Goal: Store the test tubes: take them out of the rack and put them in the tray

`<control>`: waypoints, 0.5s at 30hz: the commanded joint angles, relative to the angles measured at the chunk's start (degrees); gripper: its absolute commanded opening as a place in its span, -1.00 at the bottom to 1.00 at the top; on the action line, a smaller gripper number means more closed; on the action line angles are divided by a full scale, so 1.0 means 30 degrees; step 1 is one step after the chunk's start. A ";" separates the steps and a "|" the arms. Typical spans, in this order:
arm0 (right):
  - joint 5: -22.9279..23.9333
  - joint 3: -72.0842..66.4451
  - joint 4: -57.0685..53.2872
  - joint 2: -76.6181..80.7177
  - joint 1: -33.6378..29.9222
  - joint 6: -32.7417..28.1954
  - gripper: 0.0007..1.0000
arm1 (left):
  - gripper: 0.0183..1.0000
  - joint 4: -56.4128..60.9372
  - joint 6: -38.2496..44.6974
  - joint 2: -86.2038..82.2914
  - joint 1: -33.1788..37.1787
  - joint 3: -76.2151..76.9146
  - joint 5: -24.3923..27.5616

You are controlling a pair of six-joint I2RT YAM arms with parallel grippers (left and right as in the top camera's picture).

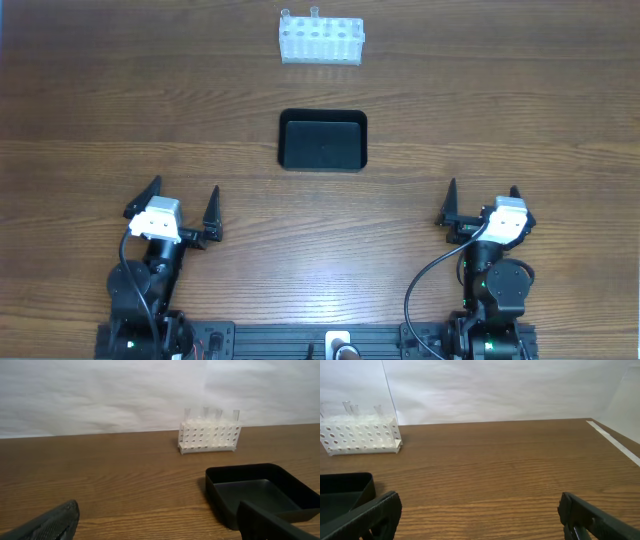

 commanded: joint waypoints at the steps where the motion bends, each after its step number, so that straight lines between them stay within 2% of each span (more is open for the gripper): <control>1: 0.0175 -0.0175 0.0051 -0.0197 -0.0124 -0.0080 0.99 | 1.00 0.0015 0.0284 -0.0066 0.0117 -0.0117 0.0233; 15: 0.0175 -0.0175 0.0051 -0.0197 -0.0124 -0.0080 0.98 | 1.00 0.0015 0.0277 -0.0073 -0.0044 -0.0117 0.0233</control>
